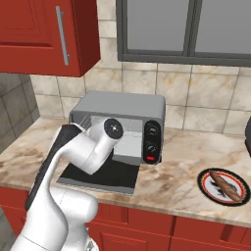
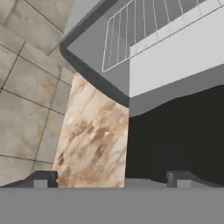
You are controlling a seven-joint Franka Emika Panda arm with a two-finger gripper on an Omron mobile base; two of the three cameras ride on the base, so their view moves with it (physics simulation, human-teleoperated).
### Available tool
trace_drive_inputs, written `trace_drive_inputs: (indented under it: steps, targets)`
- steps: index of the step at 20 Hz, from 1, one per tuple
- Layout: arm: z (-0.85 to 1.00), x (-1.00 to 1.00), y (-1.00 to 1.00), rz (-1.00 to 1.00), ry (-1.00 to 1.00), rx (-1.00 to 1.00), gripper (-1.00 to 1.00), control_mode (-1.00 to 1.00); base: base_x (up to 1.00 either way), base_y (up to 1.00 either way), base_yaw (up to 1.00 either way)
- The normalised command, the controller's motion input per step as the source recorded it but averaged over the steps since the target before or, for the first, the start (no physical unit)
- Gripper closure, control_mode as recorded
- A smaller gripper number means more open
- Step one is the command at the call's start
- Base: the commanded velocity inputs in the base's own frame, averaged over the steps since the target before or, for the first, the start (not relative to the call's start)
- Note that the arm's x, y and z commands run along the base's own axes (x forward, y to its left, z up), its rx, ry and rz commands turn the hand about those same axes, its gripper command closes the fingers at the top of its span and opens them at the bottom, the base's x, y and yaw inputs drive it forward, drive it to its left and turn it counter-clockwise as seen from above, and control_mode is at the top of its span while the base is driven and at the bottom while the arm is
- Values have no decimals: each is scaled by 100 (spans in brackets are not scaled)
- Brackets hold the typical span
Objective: Pull the toaster oven rack outwards. Pick up the baguette from the plate and place it on the toaster oven rack. Close the toaster oven door fully and set the temperature to the lowest setting.
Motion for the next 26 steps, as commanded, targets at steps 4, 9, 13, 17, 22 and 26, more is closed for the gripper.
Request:
trace_drive_inputs:
  steps: [4,9,13,17,22,26]
  targets:
    - [-8,75,19,-29,-6,43,-100,-100,0,0,0]
    - [0,26,3,-11,0,6,-100,-100,0,0,0]
    - [0,3,0,0,2,-14,-100,-100,0,0,0]
    - [6,24,-5,0,21,-15,-100,-100,0,0,0]
    - [-1,11,-3,0,11,-3,-100,-100,0,0,0]
    - [-18,4,0,0,0,0,-100,-100,0,0,0]
